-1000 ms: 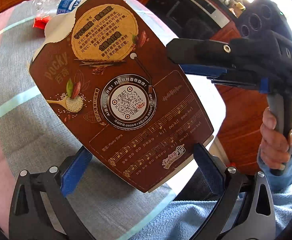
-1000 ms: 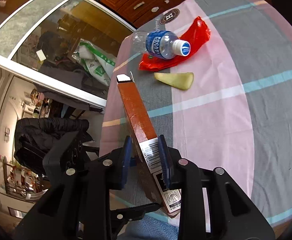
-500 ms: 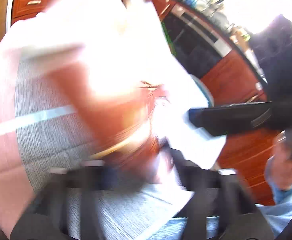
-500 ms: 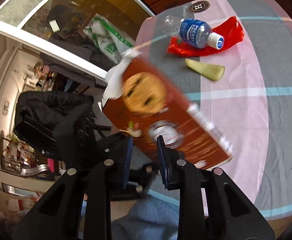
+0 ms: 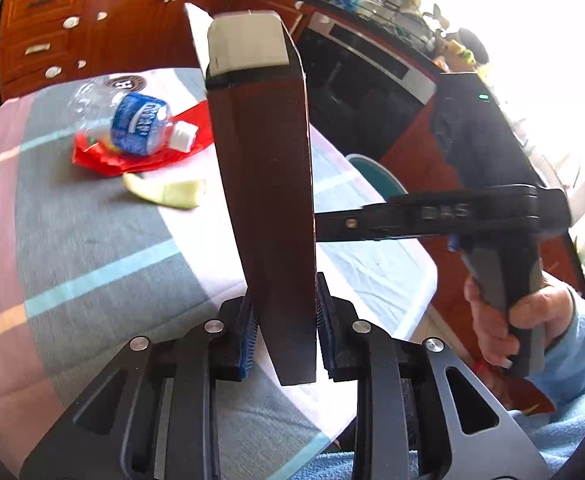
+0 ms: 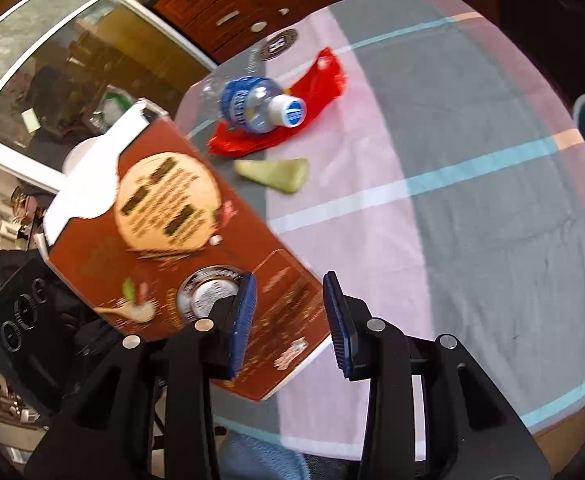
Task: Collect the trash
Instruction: 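Lift the box toward the left gripper and grasp its edge with the left gripper while the right releases, then hold the box with the left gripper while the right grasps the pale melon rind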
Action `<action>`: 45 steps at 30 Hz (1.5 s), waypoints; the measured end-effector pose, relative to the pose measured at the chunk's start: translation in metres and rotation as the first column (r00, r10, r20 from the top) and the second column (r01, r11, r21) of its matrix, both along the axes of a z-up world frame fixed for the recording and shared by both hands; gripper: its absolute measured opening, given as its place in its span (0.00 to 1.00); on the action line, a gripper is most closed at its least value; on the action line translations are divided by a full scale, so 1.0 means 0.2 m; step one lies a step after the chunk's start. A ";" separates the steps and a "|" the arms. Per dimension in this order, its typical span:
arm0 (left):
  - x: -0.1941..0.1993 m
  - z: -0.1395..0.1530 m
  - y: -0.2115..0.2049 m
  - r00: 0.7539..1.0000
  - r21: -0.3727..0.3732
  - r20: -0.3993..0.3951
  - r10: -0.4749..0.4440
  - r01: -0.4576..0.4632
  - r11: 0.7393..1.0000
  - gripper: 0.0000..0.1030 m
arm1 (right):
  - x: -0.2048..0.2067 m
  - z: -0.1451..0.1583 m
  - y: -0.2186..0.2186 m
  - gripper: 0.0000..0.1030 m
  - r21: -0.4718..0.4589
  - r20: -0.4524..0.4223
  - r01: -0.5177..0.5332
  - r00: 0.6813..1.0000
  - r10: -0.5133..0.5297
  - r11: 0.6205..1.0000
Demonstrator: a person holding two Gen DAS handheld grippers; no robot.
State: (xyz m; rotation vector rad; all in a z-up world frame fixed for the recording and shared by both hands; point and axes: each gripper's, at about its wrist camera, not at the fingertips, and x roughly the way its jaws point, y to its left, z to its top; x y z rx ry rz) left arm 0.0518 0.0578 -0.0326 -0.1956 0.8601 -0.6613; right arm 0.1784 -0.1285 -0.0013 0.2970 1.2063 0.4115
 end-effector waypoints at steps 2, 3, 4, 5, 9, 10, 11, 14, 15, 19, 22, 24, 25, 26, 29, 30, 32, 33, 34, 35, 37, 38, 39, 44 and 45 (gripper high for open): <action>0.07 -0.01 -0.08 1.000 0.036 0.011 0.007 -0.008 0.999 0.29 | 0.04 -0.06 -0.04 0.33 -0.003 -0.021 0.023 1.000 -0.023 1.000; 0.08 -0.01 -0.10 1.000 0.041 0.006 0.010 -0.010 0.999 0.33 | 0.05 -0.08 -0.06 0.33 0.018 -0.039 0.028 0.999 -0.027 0.999; 0.09 -0.02 -0.12 1.000 0.044 -0.002 0.014 -0.014 0.999 0.38 | 0.06 -0.10 -0.06 0.33 0.042 -0.054 0.026 0.998 -0.024 0.999; 0.11 -0.04 -0.13 1.000 0.054 -0.009 0.023 -0.023 0.998 0.42 | 0.06 -0.11 -0.04 0.33 0.056 -0.060 0.017 0.998 -0.013 0.998; 0.23 -0.14 -0.19 0.996 0.080 -0.056 0.073 -0.069 0.994 0.39 | 0.07 -0.12 -0.01 0.33 0.085 -0.069 -0.016 0.997 0.022 0.996; 0.23 -0.14 -0.17 0.993 0.081 -0.073 0.094 -0.088 0.993 0.34 | 0.08 -0.12 0.00 0.33 0.090 -0.073 -0.020 0.997 0.027 0.996; 0.24 -0.14 -0.14 0.991 0.066 -0.092 0.100 -0.094 0.993 0.29 | 0.08 -0.12 0.00 0.34 0.095 -0.074 -0.026 0.997 0.033 0.995; 0.21 -0.06 -0.03 0.987 0.096 -0.053 0.154 -0.149 0.984 0.22 | 0.10 -0.07 0.02 0.45 0.080 -0.032 -0.044 0.998 0.047 0.996; 0.21 -0.04 0.02 0.983 0.097 -0.047 0.177 -0.172 0.980 0.22 | 0.12 -0.05 0.03 0.45 0.056 -0.009 -0.052 0.999 0.053 0.997; 0.19 0.03 0.27 0.958 0.116 -0.030 0.286 -0.281 0.953 0.22 | 0.22 -0.06 0.10 0.51 0.035 0.013 -0.068 0.998 0.068 0.997; 0.23 0.04 0.38 0.937 0.124 -0.040 0.346 -0.339 0.932 0.22 | 0.30 -0.12 0.17 0.51 0.013 0.019 -0.081 0.997 0.080 0.997; 0.25 0.01 0.44 0.931 0.134 -0.062 0.361 -0.350 0.927 0.22 | 0.36 -0.17 0.22 0.51 0.003 0.015 -0.077 0.997 0.077 0.997; 0.27 0.01 0.42 0.930 0.137 -0.075 0.360 -0.348 0.927 0.22 | 0.38 -0.18 0.25 0.51 -0.012 0.026 -0.079 0.996 0.080 0.997; 0.29 0.00 0.41 0.931 0.142 -0.091 0.352 -0.338 0.930 0.22 | 0.40 -0.19 0.28 0.51 -0.039 0.045 -0.084 0.995 0.086 0.996; 0.32 -0.05 0.40 0.942 0.153 -0.119 0.314 -0.295 0.943 0.22 | 0.44 -0.22 0.35 0.51 -0.086 0.078 -0.102 0.991 0.108 0.991; 0.34 -0.06 0.38 0.945 0.161 -0.122 0.302 -0.281 0.946 0.22 | 0.46 -0.24 0.37 0.51 -0.091 0.079 -0.111 0.990 0.118 0.990; 0.36 -0.08 0.33 0.951 0.179 -0.127 0.280 -0.256 0.950 0.23 | 0.47 -0.25 0.40 0.52 -0.112 0.106 -0.125 0.985 0.137 0.986; 0.37 -0.09 0.32 0.953 0.190 -0.131 0.272 -0.245 0.951 0.23 | 0.48 -0.25 0.42 0.50 -0.117 0.109 -0.137 0.983 0.150 0.984; 0.37 -0.10 0.31 0.954 0.201 -0.132 0.271 -0.242 0.949 0.23 | 0.47 -0.25 0.44 0.44 -0.125 0.115 -0.143 0.981 0.157 0.982; 0.38 -0.11 0.29 0.953 0.206 -0.126 0.274 -0.245 0.947 0.25 | 0.47 -0.25 0.45 0.32 -0.133 0.128 -0.147 0.978 0.164 0.980; 0.39 -0.12 0.29 0.949 0.222 -0.126 0.288 -0.256 0.941 0.26 | 0.48 -0.26 0.45 0.15 -0.123 0.117 -0.159 0.978 0.173 0.980; 0.40 -0.12 0.30 0.948 0.224 -0.128 0.293 -0.260 0.939 0.28 | 0.48 -0.27 0.44 0.12 -0.097 0.098 -0.162 0.980 0.171 0.982; 0.40 -0.13 0.30 0.947 0.226 -0.133 0.292 -0.258 0.939 0.28 | 0.48 -0.26 0.43 0.10 -0.073 0.092 -0.157 0.982 0.164 0.985; 0.38 -0.11 0.25 0.948 0.247 -0.113 0.299 -0.264 0.932 0.20 | 0.44 -0.17 0.37 0.07 0.042 0.091 -0.156 0.984 0.152 0.987; 0.38 -0.11 0.24 0.947 0.245 -0.116 0.300 -0.266 0.932 0.20 | 0.43 -0.15 0.37 0.07 0.048 0.095 -0.159 0.983 0.154 0.986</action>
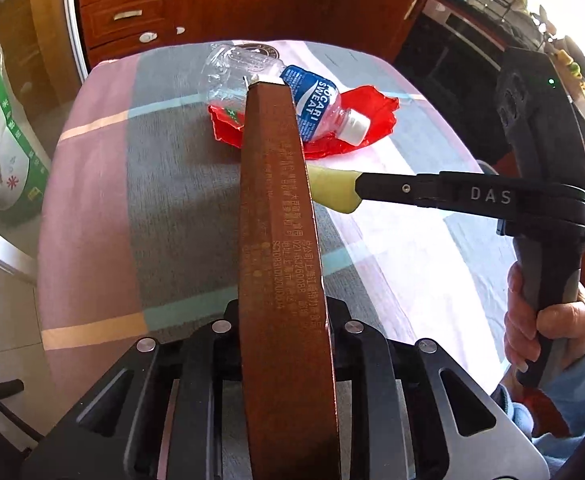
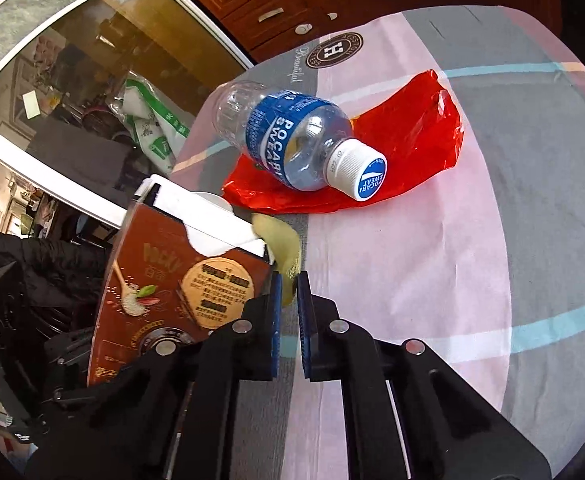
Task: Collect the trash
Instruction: 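Hold the box with the left gripper while the right grasps the pale melon rind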
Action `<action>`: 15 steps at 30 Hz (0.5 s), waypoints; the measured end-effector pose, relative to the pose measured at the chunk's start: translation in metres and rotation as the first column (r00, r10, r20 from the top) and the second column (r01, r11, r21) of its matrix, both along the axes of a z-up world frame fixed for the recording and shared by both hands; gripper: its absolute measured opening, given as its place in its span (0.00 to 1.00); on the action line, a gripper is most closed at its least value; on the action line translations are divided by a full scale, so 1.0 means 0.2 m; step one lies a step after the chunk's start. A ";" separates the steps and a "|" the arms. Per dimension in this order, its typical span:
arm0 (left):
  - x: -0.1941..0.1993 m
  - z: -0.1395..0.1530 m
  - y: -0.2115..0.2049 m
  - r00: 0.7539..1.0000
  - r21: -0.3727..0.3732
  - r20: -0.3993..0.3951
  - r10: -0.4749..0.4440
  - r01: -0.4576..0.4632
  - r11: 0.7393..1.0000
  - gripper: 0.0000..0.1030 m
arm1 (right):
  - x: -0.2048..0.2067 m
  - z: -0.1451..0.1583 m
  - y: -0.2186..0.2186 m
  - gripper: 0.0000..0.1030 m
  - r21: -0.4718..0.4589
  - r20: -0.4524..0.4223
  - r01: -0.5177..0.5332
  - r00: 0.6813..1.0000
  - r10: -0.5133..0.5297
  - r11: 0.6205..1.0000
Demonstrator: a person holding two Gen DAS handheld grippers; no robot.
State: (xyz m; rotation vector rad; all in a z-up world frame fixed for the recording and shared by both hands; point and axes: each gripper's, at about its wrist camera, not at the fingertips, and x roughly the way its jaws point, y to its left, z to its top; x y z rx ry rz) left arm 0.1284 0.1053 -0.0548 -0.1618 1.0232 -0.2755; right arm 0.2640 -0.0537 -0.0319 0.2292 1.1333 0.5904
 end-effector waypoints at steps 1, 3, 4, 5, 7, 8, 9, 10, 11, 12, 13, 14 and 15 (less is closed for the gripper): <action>0.00 0.00 -0.01 1.000 0.002 0.000 0.002 -0.002 1.000 0.19 | -0.01 0.01 -0.01 0.07 0.005 0.003 -0.003 1.000 0.003 1.000; 0.00 0.01 -0.04 1.000 0.020 0.002 -0.003 0.003 1.000 0.19 | -0.03 0.03 -0.01 0.07 0.006 0.016 -0.010 1.000 0.010 1.000; 0.01 0.01 -0.06 1.000 0.029 0.001 -0.009 0.009 1.000 0.20 | -0.03 0.03 0.00 0.07 0.009 0.007 -0.020 1.000 0.020 1.000; 0.02 0.01 -0.07 1.000 0.033 -0.004 -0.015 0.015 0.999 0.22 | -0.02 0.01 0.00 0.07 0.013 -0.012 -0.028 1.000 0.028 1.000; 0.04 0.00 -0.07 0.999 0.024 -0.024 -0.023 0.023 0.999 0.26 | -0.01 -0.03 0.02 0.08 0.017 -0.041 -0.032 0.999 0.033 0.999; 0.04 0.00 -0.07 0.999 0.021 -0.026 -0.020 0.021 1.000 0.27 | 0.00 -0.04 0.04 0.10 0.012 -0.040 -0.031 0.999 0.031 0.999; 0.05 0.00 -0.07 0.999 0.016 -0.026 -0.019 0.019 1.000 0.27 | 0.00 -0.04 0.05 0.10 0.004 -0.030 -0.027 0.999 0.027 1.000; 0.05 -0.01 -0.06 1.000 0.014 -0.026 -0.015 0.016 1.000 0.27 | 0.00 -0.05 0.05 0.11 0.003 -0.025 -0.025 0.999 0.025 1.000; 0.06 -0.01 -0.05 1.000 0.010 -0.028 -0.010 0.011 1.000 0.27 | 0.01 -0.05 0.05 0.13 0.002 -0.020 -0.018 1.000 0.018 1.000; 0.06 -0.01 -0.05 0.999 0.003 -0.031 -0.010 0.010 1.000 0.27 | 0.01 -0.06 0.06 0.14 -0.005 -0.015 -0.013 1.000 0.013 1.000; 0.06 -0.01 -0.04 0.999 0.000 -0.032 -0.011 0.011 1.000 0.27 | 0.02 -0.06 0.06 0.17 -0.010 -0.015 -0.010 1.000 0.010 1.000; 0.06 -0.01 -0.03 0.999 0.000 -0.032 -0.013 0.013 1.000 0.27 | 0.03 -0.08 0.07 0.20 -0.013 -0.019 -0.007 1.000 0.007 1.000; 0.06 -0.01 -0.03 0.999 -0.001 -0.031 -0.017 0.017 1.000 0.27 | 0.04 -0.09 0.07 0.20 -0.016 -0.022 -0.005 1.000 0.004 1.000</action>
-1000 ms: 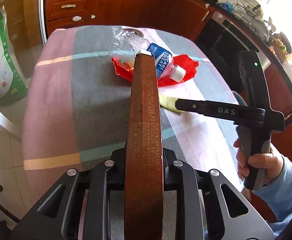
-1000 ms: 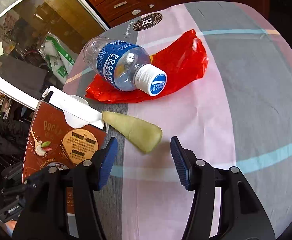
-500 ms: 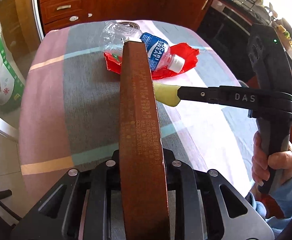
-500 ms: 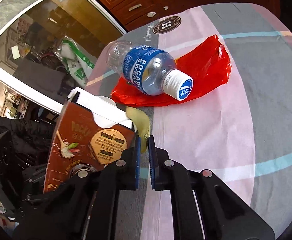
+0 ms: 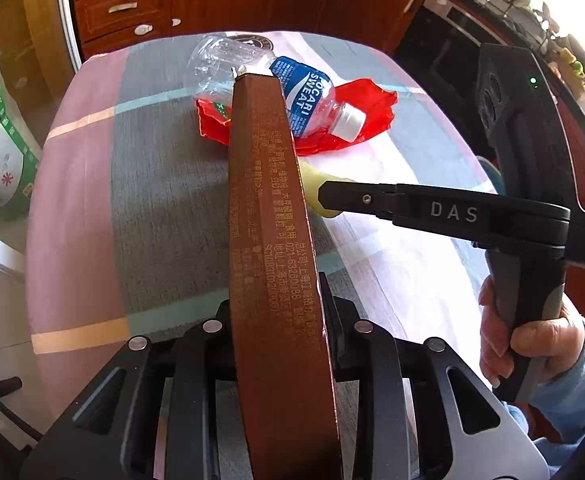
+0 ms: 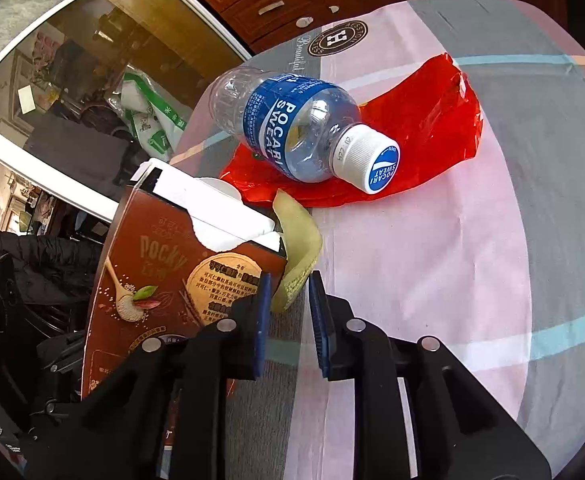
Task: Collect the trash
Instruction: 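Hold the box with the left gripper while the right grasps the pale melon rind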
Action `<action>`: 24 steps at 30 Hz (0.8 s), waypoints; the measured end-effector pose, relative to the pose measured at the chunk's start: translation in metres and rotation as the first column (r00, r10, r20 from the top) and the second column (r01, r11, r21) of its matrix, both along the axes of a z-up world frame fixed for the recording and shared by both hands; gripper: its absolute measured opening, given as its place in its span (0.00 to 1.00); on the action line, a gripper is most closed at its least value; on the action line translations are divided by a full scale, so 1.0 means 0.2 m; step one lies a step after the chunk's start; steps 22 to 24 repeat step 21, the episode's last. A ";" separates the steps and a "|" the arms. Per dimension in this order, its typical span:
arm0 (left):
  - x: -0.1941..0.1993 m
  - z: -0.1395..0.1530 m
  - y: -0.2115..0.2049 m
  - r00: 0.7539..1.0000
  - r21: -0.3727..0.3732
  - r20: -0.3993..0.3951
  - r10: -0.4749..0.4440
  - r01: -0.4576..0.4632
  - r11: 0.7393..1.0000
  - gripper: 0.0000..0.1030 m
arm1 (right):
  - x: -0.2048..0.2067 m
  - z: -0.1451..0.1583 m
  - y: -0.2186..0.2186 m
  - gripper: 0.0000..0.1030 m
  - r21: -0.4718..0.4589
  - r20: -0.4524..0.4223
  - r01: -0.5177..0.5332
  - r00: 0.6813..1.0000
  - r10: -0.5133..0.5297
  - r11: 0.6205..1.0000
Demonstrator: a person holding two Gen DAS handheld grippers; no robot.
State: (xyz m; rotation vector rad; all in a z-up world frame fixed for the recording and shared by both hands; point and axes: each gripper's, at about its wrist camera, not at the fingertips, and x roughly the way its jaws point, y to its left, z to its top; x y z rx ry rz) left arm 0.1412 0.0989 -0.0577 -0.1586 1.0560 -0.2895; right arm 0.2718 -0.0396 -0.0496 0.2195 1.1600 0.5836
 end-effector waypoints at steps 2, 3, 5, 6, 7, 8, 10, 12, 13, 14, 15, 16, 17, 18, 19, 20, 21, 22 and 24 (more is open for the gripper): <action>0.01 0.00 0.00 1.000 -0.009 0.001 -0.007 0.007 1.000 0.27 | 0.01 -0.03 0.00 0.22 -0.002 -0.005 0.006 1.000 -0.006 1.000; 0.02 0.00 0.01 1.000 -0.015 -0.001 -0.010 0.010 1.000 0.27 | 0.02 -0.04 0.00 0.23 0.000 -0.012 0.012 1.000 -0.012 1.000; 0.03 -0.01 0.01 1.000 -0.022 0.000 -0.015 0.015 1.000 0.27 | 0.03 -0.05 0.00 0.24 0.012 0.000 0.027 1.000 -0.027 1.000; 0.04 -0.01 0.01 1.000 -0.027 0.004 -0.013 0.014 1.000 0.27 | 0.04 -0.05 0.01 0.25 0.011 0.004 0.028 1.000 -0.028 1.000; 0.04 -0.01 0.02 1.000 -0.028 0.008 -0.006 0.006 1.000 0.25 | 0.04 -0.05 0.02 0.21 0.002 0.015 0.032 0.999 -0.032 0.999; 0.04 -0.01 0.03 1.000 -0.023 0.010 0.005 -0.005 1.000 0.23 | 0.04 -0.04 0.02 0.09 -0.018 0.023 0.034 0.999 -0.034 0.999; 0.03 -0.01 0.05 1.000 -0.040 0.004 0.023 -0.023 0.999 0.22 | 0.03 -0.02 0.02 0.09 -0.024 0.026 0.031 0.999 -0.030 0.999; 0.02 0.00 0.04 1.000 -0.028 0.009 0.026 -0.026 0.999 0.22 | 0.01 0.01 0.00 0.09 -0.028 0.029 0.036 0.999 -0.035 0.999; 0.01 0.00 0.03 1.000 -0.026 0.010 0.022 -0.022 0.999 0.21 | 0.00 0.03 -0.02 0.08 -0.021 0.028 0.040 0.999 -0.039 0.999; -0.01 0.02 0.02 1.000 -0.021 0.014 0.017 -0.017 1.000 0.20 | 0.00 0.06 -0.04 0.08 -0.017 0.036 0.045 0.998 -0.044 0.999; -0.02 0.04 0.00 1.000 -0.014 0.020 0.011 -0.011 1.000 0.20 | -0.02 0.09 -0.06 0.08 -0.013 0.046 0.048 0.998 -0.048 0.999; -0.04 0.06 -0.02 1.000 -0.006 0.029 0.001 -0.001 1.000 0.20 | -0.04 0.13 -0.10 0.09 -0.004 0.055 0.052 0.997 -0.052 0.999; -0.05 0.09 -0.05 0.999 0.000 0.038 -0.012 0.012 1.000 0.20 | -0.05 0.16 -0.14 0.09 0.007 0.061 0.059 0.996 -0.059 0.998; -0.06 0.12 -0.08 0.998 0.003 0.049 -0.024 0.024 1.000 0.20 | -0.07 0.19 -0.18 0.09 0.020 0.066 0.068 0.995 -0.069 0.997; -0.07 0.16 -0.11 0.997 0.005 0.062 -0.037 0.037 0.999 0.20 | -0.09 0.22 -0.23 0.08 0.031 0.073 0.078 0.994 -0.080 0.996; -0.08 0.19 -0.15 0.996 0.009 0.074 -0.052 0.052 0.999 0.20 | -0.11 0.25 -0.29 0.09 0.044 0.080 0.092 0.992 -0.096 0.995; -0.08 0.21 -0.19 0.994 0.012 0.083 -0.066 0.065 0.998 0.20 | -0.13 0.28 -0.34 0.09 0.057 0.084 0.109 0.990 -0.113 0.992; -0.08 0.21 -0.19 0.994 0.012 0.083 -0.066 0.065 0.998 0.20 | -0.13 0.28 -0.34 0.09 0.057 0.084 0.109 0.990 -0.113 0.992; -0.08 0.21 -0.19 0.994 0.012 0.083 -0.066 0.065 0.998 0.20 | -0.13 0.28 -0.34 0.09 0.057 0.084 0.109 0.990 -0.113 0.992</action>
